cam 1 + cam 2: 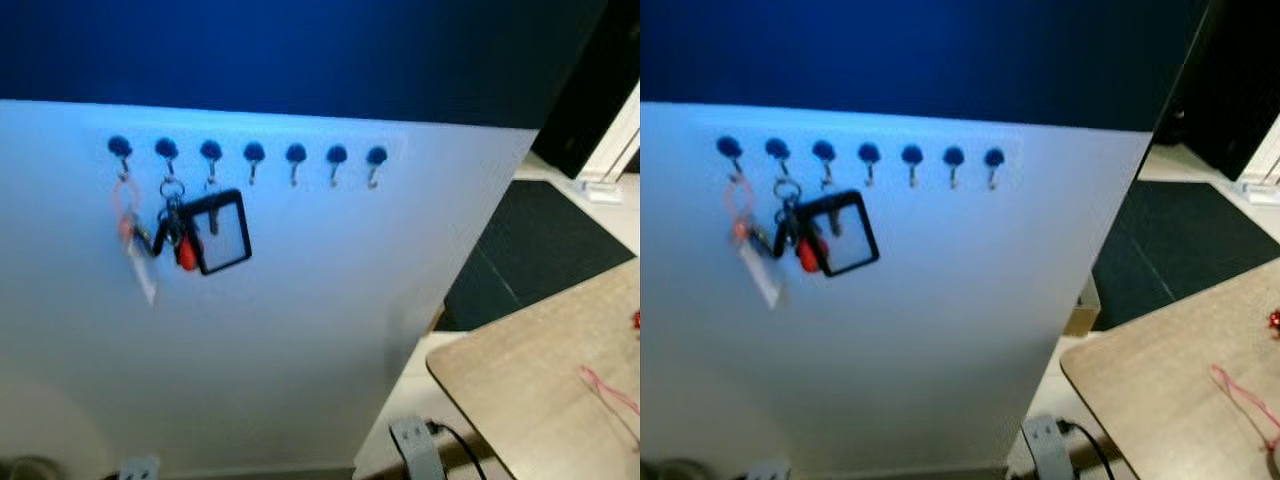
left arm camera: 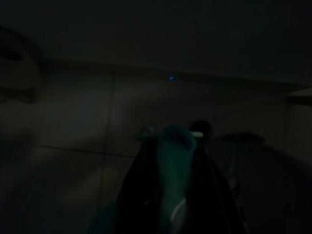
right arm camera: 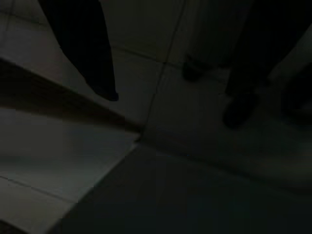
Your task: Hang keys on a hook
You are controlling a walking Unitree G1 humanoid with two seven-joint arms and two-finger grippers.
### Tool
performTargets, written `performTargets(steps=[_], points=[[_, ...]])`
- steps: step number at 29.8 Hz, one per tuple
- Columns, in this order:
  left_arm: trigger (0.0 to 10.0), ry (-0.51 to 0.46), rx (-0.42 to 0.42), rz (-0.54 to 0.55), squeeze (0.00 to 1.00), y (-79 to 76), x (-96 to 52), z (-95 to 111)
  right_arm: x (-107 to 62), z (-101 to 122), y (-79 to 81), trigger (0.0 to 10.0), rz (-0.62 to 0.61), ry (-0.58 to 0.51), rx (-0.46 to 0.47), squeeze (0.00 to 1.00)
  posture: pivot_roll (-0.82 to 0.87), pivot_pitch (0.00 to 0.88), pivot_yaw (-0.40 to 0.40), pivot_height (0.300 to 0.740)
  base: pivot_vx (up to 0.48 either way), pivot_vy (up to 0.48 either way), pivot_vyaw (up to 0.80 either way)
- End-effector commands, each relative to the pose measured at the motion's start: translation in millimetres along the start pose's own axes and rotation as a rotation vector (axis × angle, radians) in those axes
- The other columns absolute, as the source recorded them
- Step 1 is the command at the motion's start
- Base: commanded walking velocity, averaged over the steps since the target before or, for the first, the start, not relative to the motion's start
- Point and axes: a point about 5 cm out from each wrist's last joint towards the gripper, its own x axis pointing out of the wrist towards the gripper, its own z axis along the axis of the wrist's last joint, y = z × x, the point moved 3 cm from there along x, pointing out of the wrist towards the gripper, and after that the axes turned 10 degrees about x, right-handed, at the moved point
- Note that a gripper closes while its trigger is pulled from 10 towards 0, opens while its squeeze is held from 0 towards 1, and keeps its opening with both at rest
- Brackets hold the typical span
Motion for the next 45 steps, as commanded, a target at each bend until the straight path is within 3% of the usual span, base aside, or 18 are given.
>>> performTargets(steps=[1,15,19,31,45], points=[[10.0,0.006,-0.005,0.002,0.00,-1.3,-0.1,-1,-1.6,-4,-4.0,10.0,-0.012,0.012,0.007,0.00,0.09,0.039,-0.073,0.740,0.000,0.000,0.80],[10.0,-0.027,0.036,-0.012,0.00,-3.1,0.9,6,-1.1,-3,-2.8,10.0,-0.016,0.009,0.021,0.00,0.09,0.035,-0.068,0.740,0.000,0.000,0.80],[10.0,-0.033,0.040,-0.017,0.00,-3.6,0.7,6,-1.7,-4,-6.3,10.0,-0.041,0.002,0.092,0.00,0.09,0.032,-0.067,0.740,0.000,0.000,0.00],[10.0,-0.045,0.057,-0.040,0.00,-6.1,2.3,11,-2.5,-8,-5.6,10.0,-0.042,0.013,0.095,0.00,0.09,0.024,-0.060,0.740,0.000,0.000,0.00],[10.0,-0.052,0.050,-0.041,0.00,-5.4,3.5,14,-2.6,-9,-5.3,10.0,-0.046,0.015,0.101,0.00,0.09,0.030,-0.059,0.740,0.000,0.388,0.00]])
